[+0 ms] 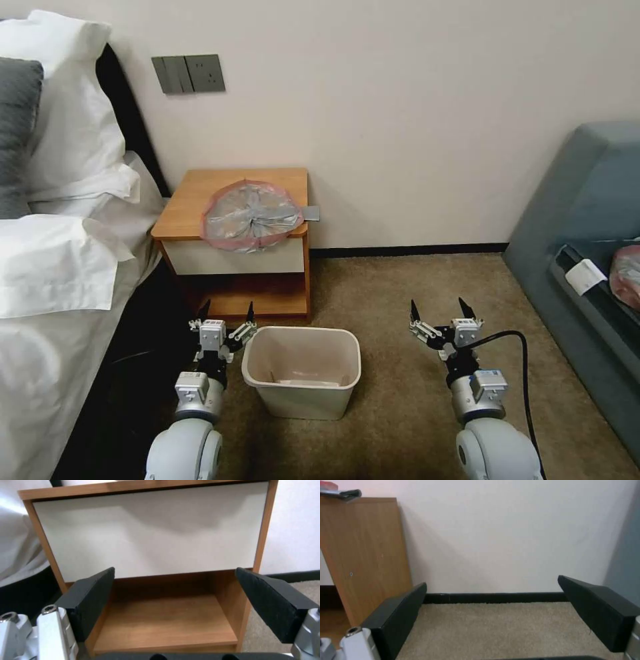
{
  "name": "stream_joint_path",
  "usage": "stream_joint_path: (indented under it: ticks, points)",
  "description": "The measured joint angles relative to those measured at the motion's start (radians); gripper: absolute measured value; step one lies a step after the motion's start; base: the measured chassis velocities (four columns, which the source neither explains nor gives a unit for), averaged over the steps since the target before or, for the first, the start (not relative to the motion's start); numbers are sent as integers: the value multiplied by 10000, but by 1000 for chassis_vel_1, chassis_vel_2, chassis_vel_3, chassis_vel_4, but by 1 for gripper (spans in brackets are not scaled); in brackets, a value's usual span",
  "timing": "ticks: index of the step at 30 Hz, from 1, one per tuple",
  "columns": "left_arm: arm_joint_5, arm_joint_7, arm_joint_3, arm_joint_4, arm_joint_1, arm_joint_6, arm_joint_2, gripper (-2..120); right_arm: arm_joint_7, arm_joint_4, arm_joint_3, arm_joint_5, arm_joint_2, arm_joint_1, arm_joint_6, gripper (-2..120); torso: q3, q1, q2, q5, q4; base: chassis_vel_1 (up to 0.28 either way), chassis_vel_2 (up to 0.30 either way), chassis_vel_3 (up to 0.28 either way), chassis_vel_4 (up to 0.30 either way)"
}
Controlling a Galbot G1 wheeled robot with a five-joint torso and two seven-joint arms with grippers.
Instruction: Pick up the garbage bag from the table and place it over the trash can.
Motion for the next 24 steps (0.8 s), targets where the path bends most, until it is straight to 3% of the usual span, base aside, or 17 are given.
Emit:
stream_joint_path:
  ticks: [24]
  points:
    - [0,0,0,0,0,0,0,91,0,0,0,0,0,0,0,100,0,0,0,-1,0,0,0,0,0]
